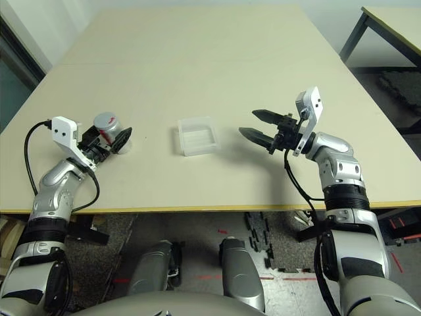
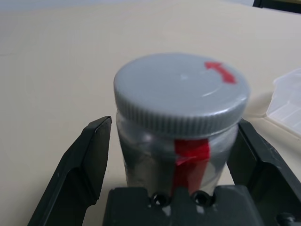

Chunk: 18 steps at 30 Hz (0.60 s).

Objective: Pour the medicine from the bottle into the box.

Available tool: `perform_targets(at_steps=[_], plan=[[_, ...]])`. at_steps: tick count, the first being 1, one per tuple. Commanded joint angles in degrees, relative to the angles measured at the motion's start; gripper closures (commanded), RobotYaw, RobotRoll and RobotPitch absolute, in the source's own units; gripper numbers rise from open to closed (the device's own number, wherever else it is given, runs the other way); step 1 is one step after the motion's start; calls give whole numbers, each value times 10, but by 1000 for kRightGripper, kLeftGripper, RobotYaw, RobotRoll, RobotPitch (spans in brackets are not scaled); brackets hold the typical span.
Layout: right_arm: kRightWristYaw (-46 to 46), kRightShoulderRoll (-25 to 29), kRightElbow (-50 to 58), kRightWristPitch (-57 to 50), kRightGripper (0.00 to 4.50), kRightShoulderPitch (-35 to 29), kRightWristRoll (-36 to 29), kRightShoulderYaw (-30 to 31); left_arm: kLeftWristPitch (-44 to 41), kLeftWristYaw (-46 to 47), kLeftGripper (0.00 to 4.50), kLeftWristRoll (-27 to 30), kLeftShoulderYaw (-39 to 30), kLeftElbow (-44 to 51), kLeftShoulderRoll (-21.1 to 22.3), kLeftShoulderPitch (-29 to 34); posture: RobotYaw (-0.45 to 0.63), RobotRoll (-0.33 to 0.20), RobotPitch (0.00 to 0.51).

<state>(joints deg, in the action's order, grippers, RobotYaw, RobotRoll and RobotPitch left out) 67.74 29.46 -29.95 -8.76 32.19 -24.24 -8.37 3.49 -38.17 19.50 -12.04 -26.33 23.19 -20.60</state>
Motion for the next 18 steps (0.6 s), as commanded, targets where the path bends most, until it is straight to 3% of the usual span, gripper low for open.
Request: perform_targets(at_steps=[1,12,15,18], plan=[[-4,-1,14,-7,0,-9,-10,-8,14,-4,49,-15,9,-30,-3,-14,-175,0,96],[-7,-2,14,-7,0,-12,-11,-9,39,-8,49,-28,17,-81,-12,-44,-178,0,93],[-7,-2,14,-6,0,-13,-12,-8,44,-7,641,-30,19,-86,-13,-49,-178,0,93],[-8,-2,12,-5,0,-12,-11,-8,49,-9,1741,-31,19,-94,-11,-54,-177,0,91]])
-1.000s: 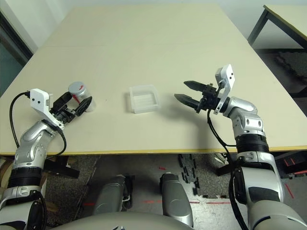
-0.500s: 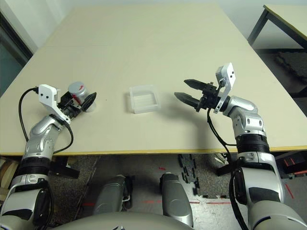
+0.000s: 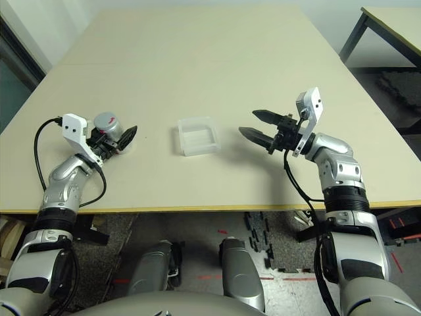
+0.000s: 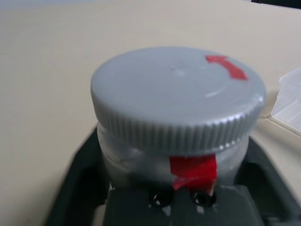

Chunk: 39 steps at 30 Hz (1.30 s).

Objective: Pour the medicine from the bottle into the box.

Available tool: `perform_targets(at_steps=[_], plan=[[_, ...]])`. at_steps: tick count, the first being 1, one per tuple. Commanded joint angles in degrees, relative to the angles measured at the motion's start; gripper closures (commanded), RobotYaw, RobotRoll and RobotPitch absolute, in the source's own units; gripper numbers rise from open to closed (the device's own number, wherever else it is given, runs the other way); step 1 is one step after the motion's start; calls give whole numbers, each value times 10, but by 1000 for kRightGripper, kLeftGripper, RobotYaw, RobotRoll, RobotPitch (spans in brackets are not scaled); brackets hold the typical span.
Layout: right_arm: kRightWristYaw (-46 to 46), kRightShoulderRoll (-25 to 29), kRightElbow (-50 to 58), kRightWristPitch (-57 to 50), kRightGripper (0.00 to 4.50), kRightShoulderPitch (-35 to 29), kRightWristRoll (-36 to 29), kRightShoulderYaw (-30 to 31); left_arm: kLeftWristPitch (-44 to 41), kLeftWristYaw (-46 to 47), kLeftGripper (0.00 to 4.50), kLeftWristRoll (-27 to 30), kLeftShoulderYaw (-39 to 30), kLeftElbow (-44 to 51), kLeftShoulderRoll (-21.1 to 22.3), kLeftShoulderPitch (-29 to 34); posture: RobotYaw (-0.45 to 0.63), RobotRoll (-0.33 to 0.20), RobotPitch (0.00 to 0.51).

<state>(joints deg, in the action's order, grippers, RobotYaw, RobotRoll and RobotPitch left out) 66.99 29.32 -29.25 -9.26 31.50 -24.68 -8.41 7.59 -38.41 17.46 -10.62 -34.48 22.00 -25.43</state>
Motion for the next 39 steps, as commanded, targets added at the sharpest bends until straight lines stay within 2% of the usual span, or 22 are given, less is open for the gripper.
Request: perform_targets(at_steps=[1,8,14,21,28,39], plan=[[0,-1,5,0,0,-4,-7,-7,9,-7,1792,-10,4,-17,2,-8,-177,0,91],[-1,-3,5,1,0,-5,-7,-7,-5,-21,1785,-10,5,-20,14,-9,-177,0,87],[4,6,13,-23,0,9,-13,-7,-111,-86,1785,28,17,58,31,-12,-177,0,85],[23,19,56,-94,0,54,-28,12,-222,-132,1785,49,44,124,36,-66,-180,0,75],[42,3,70,-138,0,112,-27,45,-288,-175,1785,61,84,130,13,-132,-195,0,72],[60,-57,-16,-118,0,211,3,88,-284,-219,1785,43,121,68,-35,-196,-211,0,68]])
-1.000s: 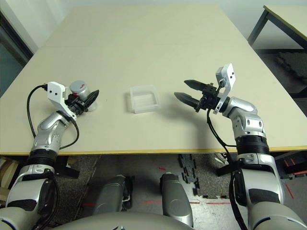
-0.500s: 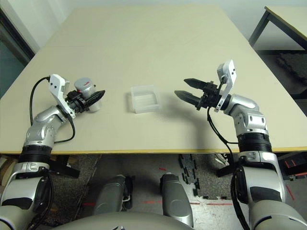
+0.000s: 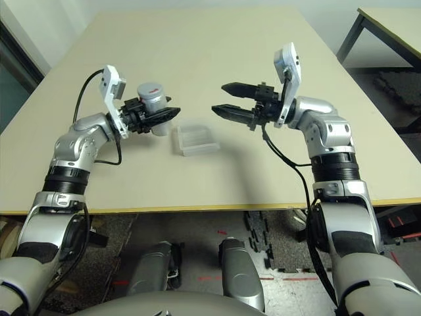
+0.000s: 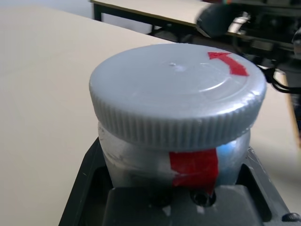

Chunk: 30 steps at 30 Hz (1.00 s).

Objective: Pour the medicine from the bottle into the box.

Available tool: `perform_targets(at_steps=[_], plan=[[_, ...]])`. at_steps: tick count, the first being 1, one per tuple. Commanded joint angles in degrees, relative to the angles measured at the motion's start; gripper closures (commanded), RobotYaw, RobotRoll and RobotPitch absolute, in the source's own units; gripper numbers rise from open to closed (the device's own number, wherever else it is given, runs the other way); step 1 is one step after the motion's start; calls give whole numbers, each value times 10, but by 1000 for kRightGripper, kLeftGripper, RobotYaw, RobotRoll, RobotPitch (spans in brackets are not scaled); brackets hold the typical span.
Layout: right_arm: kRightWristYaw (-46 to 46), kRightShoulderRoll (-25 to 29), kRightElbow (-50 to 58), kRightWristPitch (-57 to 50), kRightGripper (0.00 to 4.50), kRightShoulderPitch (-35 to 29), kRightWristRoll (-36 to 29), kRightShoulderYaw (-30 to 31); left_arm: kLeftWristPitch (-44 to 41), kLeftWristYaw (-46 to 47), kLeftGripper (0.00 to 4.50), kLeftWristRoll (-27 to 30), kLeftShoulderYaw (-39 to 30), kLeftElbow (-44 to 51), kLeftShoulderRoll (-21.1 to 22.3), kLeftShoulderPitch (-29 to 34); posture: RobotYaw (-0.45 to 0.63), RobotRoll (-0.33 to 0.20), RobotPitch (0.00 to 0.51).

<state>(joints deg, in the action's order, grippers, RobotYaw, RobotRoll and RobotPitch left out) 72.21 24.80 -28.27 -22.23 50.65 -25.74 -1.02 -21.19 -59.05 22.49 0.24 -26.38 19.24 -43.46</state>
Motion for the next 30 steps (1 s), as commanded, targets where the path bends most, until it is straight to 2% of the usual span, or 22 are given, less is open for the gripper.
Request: perform_targets(at_steps=[1,12,30], plan=[[9,-17,-35,16,0,26,16,15,6,-14,1785,-9,14,-16,-10,-18,-211,0,68],[32,-57,-123,52,0,80,49,29,21,-22,1785,-21,23,-35,-31,-35,-210,0,66],[42,-107,-165,58,0,119,63,29,32,-22,1785,-35,31,-45,-45,-37,-203,0,68]])
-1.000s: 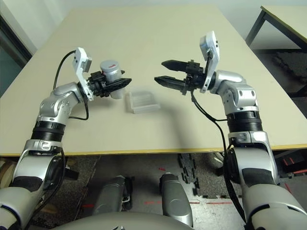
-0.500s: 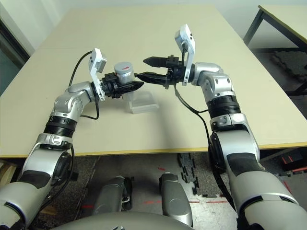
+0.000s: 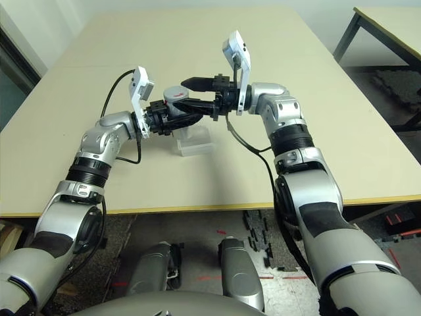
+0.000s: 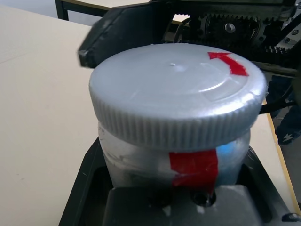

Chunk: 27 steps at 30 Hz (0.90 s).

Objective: Pour the medicine from the bottle into the box.

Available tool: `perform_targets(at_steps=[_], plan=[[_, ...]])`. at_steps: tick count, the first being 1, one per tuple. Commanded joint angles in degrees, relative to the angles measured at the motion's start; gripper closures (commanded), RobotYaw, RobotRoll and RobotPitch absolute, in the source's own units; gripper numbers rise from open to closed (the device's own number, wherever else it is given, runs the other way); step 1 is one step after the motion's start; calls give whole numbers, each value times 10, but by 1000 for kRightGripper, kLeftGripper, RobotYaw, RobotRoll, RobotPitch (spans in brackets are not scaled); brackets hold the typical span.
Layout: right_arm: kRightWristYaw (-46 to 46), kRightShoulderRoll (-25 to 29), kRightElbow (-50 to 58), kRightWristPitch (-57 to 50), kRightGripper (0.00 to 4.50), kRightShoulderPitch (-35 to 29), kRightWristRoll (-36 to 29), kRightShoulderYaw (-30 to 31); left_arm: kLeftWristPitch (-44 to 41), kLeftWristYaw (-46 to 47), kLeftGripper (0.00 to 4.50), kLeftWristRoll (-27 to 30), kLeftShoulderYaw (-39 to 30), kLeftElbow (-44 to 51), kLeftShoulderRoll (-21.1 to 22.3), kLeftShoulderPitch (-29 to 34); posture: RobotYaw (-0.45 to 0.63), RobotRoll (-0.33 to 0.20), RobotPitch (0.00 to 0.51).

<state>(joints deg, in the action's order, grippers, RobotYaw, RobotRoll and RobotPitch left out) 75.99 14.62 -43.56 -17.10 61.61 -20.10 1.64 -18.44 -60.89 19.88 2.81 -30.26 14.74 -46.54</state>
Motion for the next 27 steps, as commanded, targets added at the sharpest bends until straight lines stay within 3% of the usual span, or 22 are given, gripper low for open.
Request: perform_targets(at_steps=[1,5,7,11,20,27], plan=[[5,-7,-13,7,0,11,7,3,4,-4,1785,-9,6,-6,0,-7,-201,0,69],[5,-13,-21,12,171,15,11,4,4,-4,1785,-9,7,-5,0,-6,-201,0,69],[6,-13,-25,18,614,16,16,5,3,-3,1785,-9,6,-4,0,-5,-201,0,69],[14,-12,-28,24,1920,15,24,9,-2,-4,1785,-6,5,3,1,-2,-194,0,70],[48,-11,-36,27,1923,18,21,14,-32,-27,1785,13,0,18,7,-4,-189,0,68],[159,-15,-50,17,1923,36,-13,15,-52,-49,1785,22,-9,18,14,-12,-184,0,65]])
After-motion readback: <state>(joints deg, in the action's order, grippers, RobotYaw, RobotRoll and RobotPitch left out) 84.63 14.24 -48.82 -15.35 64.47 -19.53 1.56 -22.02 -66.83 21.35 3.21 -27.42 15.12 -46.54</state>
